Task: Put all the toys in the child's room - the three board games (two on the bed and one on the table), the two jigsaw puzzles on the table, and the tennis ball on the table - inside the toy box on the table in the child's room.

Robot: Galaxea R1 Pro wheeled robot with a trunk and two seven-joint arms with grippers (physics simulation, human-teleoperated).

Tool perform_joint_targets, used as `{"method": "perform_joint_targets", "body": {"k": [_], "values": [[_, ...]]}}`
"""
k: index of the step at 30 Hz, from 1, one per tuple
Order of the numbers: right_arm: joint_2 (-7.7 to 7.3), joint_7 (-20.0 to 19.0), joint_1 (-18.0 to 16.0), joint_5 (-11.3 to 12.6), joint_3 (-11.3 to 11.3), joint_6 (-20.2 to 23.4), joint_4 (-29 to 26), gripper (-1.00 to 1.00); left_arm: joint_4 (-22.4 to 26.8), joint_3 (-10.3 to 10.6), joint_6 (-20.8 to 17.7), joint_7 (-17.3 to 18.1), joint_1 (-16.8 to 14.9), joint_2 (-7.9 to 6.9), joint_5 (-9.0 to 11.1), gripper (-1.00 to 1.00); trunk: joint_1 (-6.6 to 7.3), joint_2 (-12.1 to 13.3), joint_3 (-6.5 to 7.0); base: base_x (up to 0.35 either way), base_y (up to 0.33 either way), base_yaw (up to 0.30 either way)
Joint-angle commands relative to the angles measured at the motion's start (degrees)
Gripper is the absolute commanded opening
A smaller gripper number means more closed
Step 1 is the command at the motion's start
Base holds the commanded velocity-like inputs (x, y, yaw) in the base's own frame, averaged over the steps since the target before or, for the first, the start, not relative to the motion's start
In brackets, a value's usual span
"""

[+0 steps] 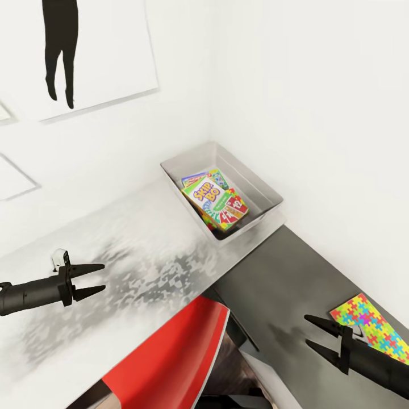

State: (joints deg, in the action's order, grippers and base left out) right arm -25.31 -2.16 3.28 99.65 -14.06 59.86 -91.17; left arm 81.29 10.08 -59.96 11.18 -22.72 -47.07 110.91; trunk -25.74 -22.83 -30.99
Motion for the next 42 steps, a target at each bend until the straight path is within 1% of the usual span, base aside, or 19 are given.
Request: {"method": "perform_joint_targets", "body": {"k": [1, 9, 14, 18, 42], "values": [[-0.01, -0.22, 0.06, -0.24, -0.09, 0.14, -0.06, 1.00, -0.08, 0.20, -0.04, 0.60, -0.13, -0.04, -0.43, 1.00, -0.04, -0.09, 0.02, 0.000, 0.000, 0.000], [0.01, -0.21, 0.06, -0.57, -0.09, 0.14, -0.08, 1.00, -0.08, 0.20, -0.04, 0.60, -0.13, -0.04, -0.43, 1.00, -0.04, -0.09, 0.77, 0.000, 0.000, 0.000], [0.07, -0.28, 0.06, -2.74, -0.25, 0.14, -0.06, 1.00, -0.08, 0.20, -0.04, 0.60, -0.13, -0.04, -0.43, 1.00, -0.04, -0.09, 1.23, 0.000, 0.000, 0.000], [0.08, -0.29, 0.06, -3.34, -0.23, 0.14, -0.06, 1.00, -0.08, 0.20, -0.04, 0.60, -0.13, -0.04, -0.43, 1.00, -0.04, -0.09, 1.61, 0.000, 0.000, 0.000], [0.09, -0.30, 0.06, -3.67, -0.24, 0.14, -0.06, 1.00, -0.08, 0.20, -0.04, 0.60, -0.13, -0.04, -0.50, 1.00, -0.04, -0.09, 3.85, 0.000, 0.000, 0.000]]}}
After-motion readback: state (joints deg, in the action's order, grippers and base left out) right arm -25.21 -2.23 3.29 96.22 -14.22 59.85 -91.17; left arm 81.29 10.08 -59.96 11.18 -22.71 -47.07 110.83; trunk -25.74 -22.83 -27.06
